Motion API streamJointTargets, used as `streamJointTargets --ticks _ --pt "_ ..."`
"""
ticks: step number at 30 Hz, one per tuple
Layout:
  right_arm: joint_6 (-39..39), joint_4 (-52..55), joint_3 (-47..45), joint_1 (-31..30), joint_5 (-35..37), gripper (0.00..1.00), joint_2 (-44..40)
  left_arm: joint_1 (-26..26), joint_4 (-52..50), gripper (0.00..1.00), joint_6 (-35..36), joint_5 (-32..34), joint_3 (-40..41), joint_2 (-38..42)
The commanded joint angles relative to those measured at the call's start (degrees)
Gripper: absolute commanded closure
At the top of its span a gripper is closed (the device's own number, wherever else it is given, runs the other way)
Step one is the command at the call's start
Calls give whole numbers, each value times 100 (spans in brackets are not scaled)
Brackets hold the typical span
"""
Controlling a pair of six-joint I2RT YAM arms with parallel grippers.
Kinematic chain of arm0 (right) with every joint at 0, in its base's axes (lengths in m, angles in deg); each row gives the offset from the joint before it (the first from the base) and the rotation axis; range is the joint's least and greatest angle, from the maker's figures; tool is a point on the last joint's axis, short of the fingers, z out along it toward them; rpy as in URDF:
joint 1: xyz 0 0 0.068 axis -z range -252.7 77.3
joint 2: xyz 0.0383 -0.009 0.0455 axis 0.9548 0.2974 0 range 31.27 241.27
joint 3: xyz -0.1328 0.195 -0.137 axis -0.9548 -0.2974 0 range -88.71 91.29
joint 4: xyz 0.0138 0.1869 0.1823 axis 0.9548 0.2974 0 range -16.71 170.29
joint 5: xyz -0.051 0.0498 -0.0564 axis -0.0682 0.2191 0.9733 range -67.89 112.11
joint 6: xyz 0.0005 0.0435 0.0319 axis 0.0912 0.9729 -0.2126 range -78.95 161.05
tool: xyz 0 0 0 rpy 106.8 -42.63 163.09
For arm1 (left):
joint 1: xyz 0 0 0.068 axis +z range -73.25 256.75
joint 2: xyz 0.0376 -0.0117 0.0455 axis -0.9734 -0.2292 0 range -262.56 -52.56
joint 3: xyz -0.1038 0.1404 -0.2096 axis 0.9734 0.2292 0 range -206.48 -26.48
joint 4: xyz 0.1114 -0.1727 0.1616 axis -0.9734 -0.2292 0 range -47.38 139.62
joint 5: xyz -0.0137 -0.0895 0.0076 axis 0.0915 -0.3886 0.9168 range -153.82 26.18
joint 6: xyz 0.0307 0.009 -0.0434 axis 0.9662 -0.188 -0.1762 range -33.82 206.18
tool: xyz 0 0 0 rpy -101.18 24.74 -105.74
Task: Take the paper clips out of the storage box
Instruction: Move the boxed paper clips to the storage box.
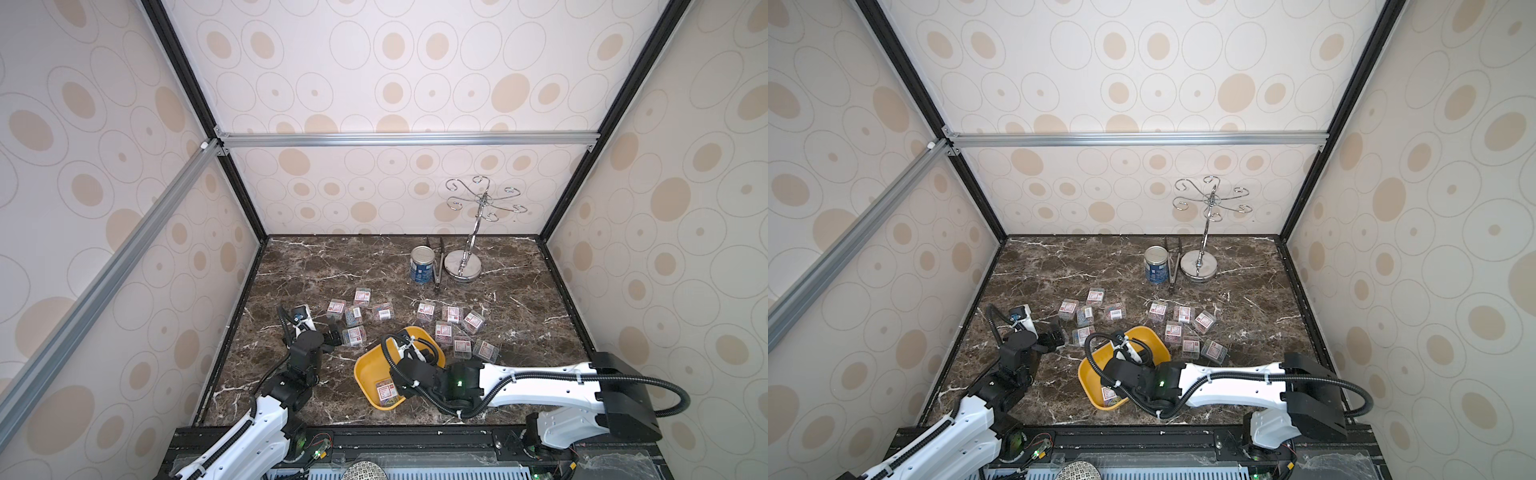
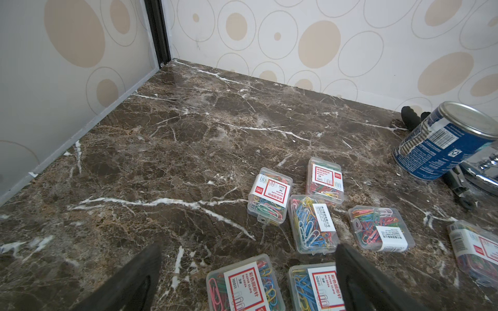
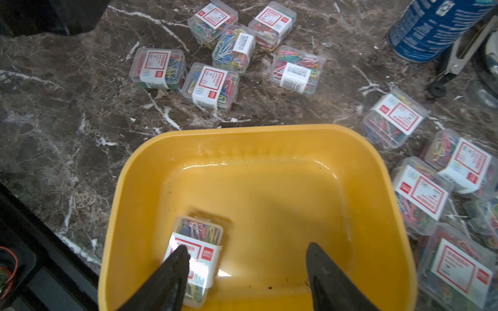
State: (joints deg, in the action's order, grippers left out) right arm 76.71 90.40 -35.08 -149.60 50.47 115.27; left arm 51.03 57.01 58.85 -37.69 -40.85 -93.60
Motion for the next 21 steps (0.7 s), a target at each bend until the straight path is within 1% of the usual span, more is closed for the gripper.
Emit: streamJointTargets --ticks 1,3,5,7,11,13,16,18,21 --pt "276 53 122 -101 -415 30 294 7 -3 0 -106 156 13 31" --pt "378 155 220 -115 -565 30 543 5 -24 0 -118 230 13 43" --pt "495 483 453 -117 -686 30 803 5 -28 0 -123 306 10 39" --pt "519 623 631 -113 -963 31 1000 9 -39 0 -123 355 4 22" --pt "562 409 460 -114 -1507 27 1157 13 -78 0 -155 347 -13 8" --pt "596 319 339 -111 -1639 24 1140 12 -93 0 -158 270 -5 45" --pt "488 851 572 -99 -1750 23 1046 11 -141 0 -184 208 37 174" --pt "341 1218 809 -92 -1720 19 1008 8 -143 0 -185 186 81 301" --pt "222 1821 1189 0 -1655 19 1111 13 -140 0 -176 203 169 530"
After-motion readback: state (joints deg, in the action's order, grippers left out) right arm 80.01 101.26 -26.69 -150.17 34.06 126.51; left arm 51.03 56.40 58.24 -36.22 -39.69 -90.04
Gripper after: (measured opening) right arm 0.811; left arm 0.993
